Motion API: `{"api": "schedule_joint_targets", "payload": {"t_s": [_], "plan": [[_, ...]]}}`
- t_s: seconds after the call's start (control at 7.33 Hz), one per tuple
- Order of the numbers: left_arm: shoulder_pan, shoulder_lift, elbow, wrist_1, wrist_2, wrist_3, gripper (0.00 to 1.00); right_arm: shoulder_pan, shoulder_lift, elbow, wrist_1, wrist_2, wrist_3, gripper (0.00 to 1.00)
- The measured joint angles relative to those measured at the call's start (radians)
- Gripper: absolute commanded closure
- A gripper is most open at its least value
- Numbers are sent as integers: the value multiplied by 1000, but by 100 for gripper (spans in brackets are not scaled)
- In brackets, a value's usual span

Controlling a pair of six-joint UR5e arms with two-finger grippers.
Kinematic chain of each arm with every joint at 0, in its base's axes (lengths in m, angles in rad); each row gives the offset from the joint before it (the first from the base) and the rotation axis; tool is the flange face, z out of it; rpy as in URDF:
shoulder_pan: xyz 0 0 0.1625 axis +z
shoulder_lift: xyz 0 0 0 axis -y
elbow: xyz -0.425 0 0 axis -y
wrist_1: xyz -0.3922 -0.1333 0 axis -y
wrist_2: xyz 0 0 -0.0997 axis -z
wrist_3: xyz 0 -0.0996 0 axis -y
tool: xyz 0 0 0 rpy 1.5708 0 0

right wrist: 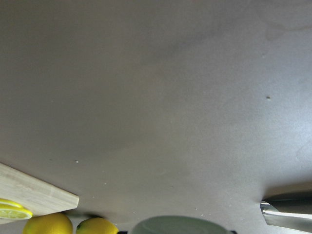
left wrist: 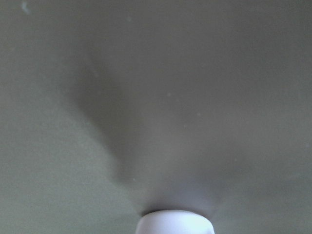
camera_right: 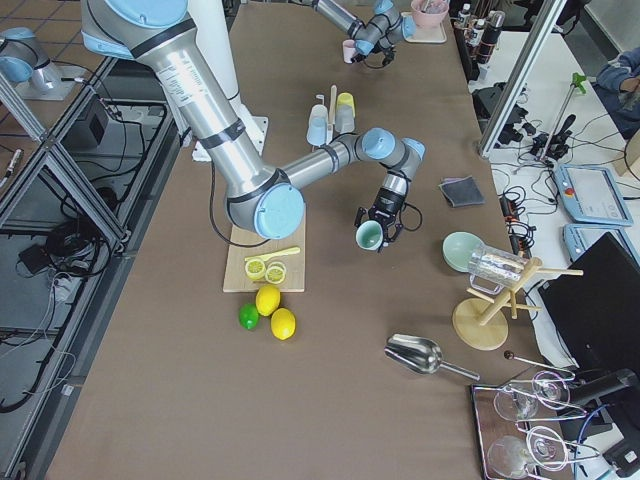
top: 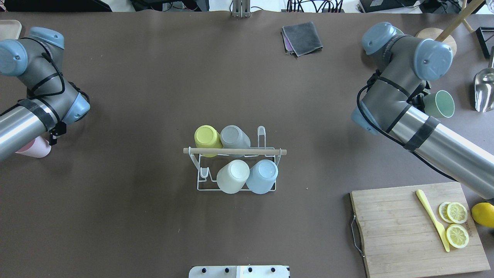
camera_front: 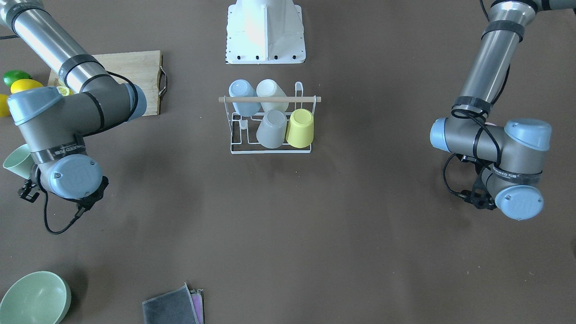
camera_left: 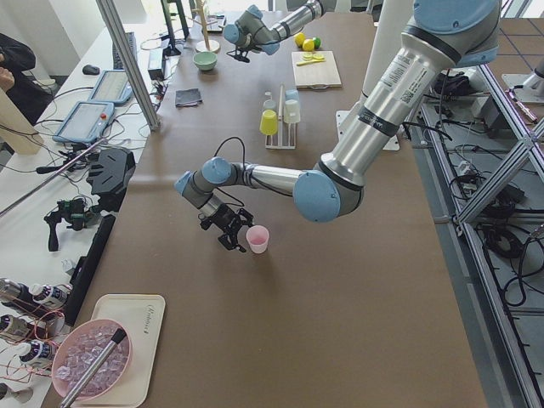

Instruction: Place cup on cup holder

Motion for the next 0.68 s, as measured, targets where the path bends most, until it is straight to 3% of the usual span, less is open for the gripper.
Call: {"api": "schedule_joint_targets", "payload": {"t_s": [0.27,0.55,0.68], "plan": [[9,0,17,1,1,12,2,83,-55,58,63,107,-44,100],[13,0,30,5,1,23,4,180,-108,110,135,285,-58,100],[14,0,32,16,1,32,15,221,-131,137,182,366,-73,100]]}}
